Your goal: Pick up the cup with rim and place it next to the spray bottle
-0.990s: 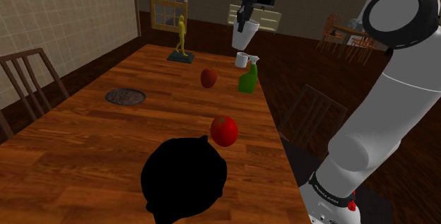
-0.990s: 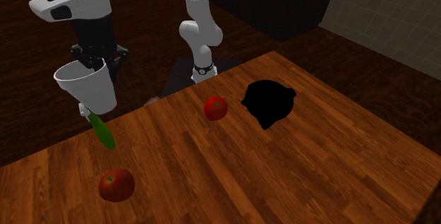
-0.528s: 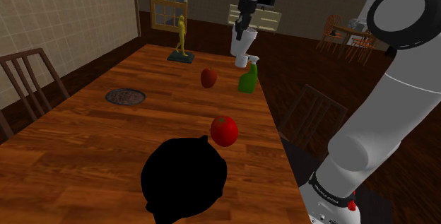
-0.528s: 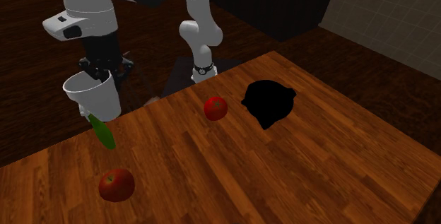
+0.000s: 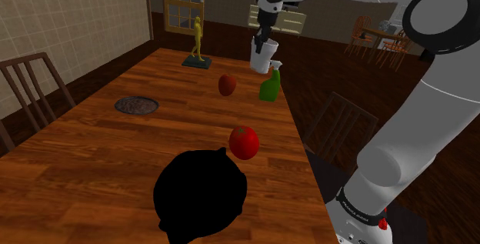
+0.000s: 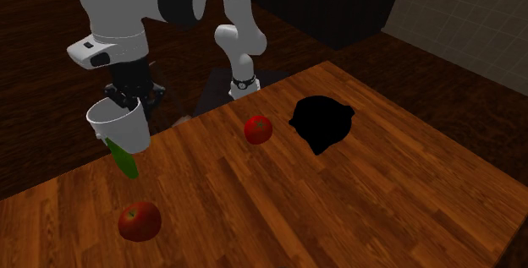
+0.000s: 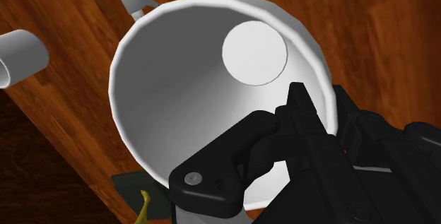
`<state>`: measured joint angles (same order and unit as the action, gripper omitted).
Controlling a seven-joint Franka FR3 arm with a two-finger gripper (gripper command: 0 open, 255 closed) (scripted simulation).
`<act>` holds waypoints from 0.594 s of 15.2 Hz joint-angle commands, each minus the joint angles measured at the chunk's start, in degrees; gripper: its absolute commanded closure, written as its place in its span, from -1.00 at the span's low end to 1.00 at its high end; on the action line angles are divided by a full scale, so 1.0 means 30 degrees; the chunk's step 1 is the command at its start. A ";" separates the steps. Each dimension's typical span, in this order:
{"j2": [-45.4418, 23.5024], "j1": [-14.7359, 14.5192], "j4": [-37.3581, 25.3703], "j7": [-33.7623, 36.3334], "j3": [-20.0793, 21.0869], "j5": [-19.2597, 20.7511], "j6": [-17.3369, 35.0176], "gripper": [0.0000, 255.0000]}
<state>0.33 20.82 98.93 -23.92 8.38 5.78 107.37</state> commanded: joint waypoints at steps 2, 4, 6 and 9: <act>0.0025 0.0004 0.0836 0.0080 -0.0004 0.0023 0.0829 1.00; 0.0028 0.0008 0.1352 0.0127 -0.0008 0.0041 0.1340 1.00; 0.0014 0.0012 0.1848 0.0177 -0.0012 0.0063 0.1848 1.00; -0.0038 0.0017 0.2555 0.0257 -0.0016 0.0105 0.2603 1.00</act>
<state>0.19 20.86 105.89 -23.19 8.35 6.07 114.43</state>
